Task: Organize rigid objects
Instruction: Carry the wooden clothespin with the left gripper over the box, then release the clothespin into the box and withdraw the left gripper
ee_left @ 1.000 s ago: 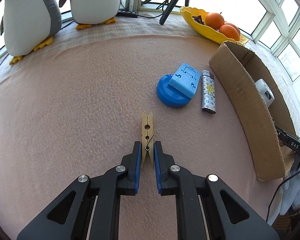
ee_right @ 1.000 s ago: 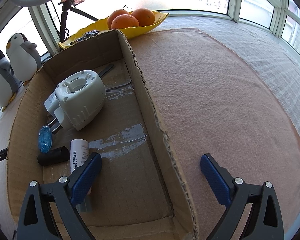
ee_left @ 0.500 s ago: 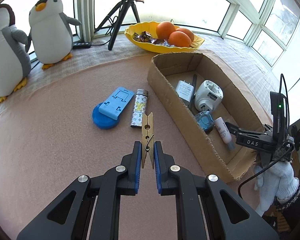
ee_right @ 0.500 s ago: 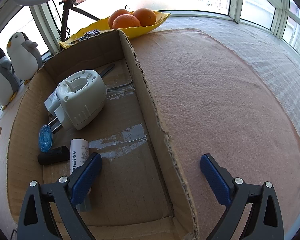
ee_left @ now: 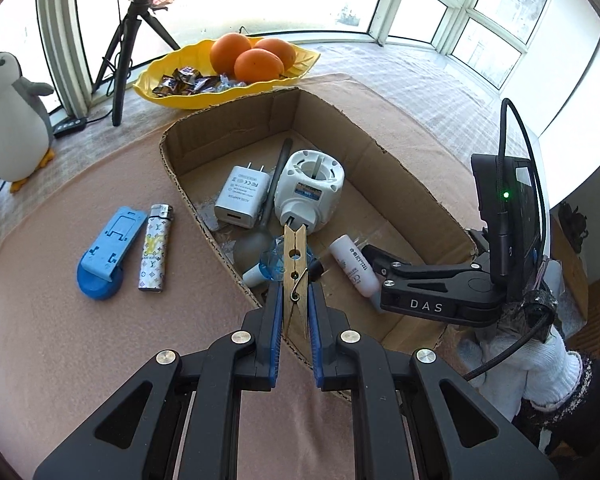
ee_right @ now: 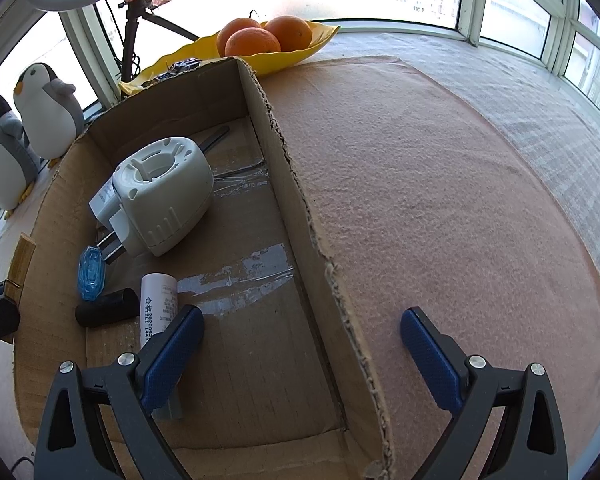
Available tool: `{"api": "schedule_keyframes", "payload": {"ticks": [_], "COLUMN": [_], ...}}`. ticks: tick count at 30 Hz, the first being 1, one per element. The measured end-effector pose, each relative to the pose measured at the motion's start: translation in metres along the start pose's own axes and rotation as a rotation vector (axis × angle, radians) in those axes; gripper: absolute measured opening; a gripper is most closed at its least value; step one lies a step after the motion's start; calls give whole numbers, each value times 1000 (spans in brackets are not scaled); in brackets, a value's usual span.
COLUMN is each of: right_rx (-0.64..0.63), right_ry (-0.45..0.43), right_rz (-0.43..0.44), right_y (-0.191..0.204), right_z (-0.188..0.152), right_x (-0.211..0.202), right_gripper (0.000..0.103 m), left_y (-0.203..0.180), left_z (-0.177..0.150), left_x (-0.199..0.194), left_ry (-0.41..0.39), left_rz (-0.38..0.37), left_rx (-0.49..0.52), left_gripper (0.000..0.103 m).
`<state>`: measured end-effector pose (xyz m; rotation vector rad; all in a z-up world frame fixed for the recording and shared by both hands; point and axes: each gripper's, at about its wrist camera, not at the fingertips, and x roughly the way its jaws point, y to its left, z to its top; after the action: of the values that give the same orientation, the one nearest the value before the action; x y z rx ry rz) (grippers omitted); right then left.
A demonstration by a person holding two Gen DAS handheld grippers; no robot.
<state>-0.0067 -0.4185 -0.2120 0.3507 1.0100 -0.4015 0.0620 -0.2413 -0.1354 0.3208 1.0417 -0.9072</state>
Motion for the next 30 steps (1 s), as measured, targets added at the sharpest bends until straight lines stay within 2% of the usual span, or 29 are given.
{"api": "schedule_keyframes", "payload": {"ticks": [13,18,20,21,22,30], "right_rx": [0,1,1,1,0,3], "right_ry": [0,0,0,0,0,0], "right_rz": [0,0,0,0,0,0], "right_y": [0,0,0,0,0,1], "right_z": [0,0,0,0,0,-1], "right_x": [0,0,0,0,0,0], "right_gripper": [97,97,97,97,97,97], "left_y": [-9,-11,-11,-12,-13,-14], "left_z": [5,6,6,6,6,6], "left_x": [2,-1,-2,-4,-5,-8], "left_ry": [4,-16,-16,-19,-25,-38], "left_rz": [-7,5,-1,6,16,40], "left_rx": [19,36,40,43,51,70], "left_gripper": [11,11,22,34,42,42]}}
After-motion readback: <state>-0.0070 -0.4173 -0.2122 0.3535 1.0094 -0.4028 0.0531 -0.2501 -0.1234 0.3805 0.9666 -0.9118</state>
